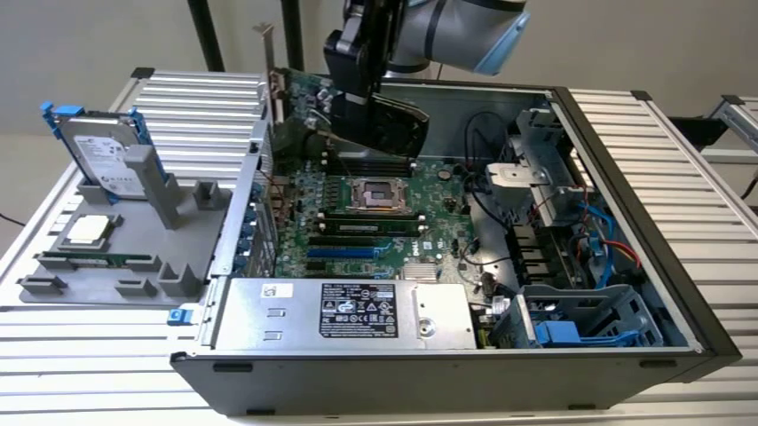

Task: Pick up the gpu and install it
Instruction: 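Insert the gpu into the slot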

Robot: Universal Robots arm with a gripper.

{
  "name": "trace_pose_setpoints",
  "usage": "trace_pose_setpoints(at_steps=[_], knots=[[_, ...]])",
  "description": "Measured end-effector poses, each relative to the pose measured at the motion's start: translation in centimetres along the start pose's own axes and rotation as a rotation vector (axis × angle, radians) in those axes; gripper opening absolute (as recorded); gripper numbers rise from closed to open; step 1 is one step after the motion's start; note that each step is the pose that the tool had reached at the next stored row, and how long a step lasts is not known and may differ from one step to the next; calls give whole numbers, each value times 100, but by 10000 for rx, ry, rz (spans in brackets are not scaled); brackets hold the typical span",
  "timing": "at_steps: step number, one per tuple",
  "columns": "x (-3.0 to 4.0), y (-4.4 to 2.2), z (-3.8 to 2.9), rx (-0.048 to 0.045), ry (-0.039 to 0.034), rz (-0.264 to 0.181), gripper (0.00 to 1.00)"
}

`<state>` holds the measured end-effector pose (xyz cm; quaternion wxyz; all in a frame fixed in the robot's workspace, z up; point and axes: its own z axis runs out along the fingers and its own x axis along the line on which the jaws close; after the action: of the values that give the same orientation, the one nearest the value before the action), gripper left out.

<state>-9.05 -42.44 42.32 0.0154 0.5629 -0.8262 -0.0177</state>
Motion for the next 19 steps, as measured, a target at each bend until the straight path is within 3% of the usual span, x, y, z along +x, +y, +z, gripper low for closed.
trace_pose_setpoints(at_steps=[19], knots=[[0, 1, 0, 9, 77, -1658, 0]])
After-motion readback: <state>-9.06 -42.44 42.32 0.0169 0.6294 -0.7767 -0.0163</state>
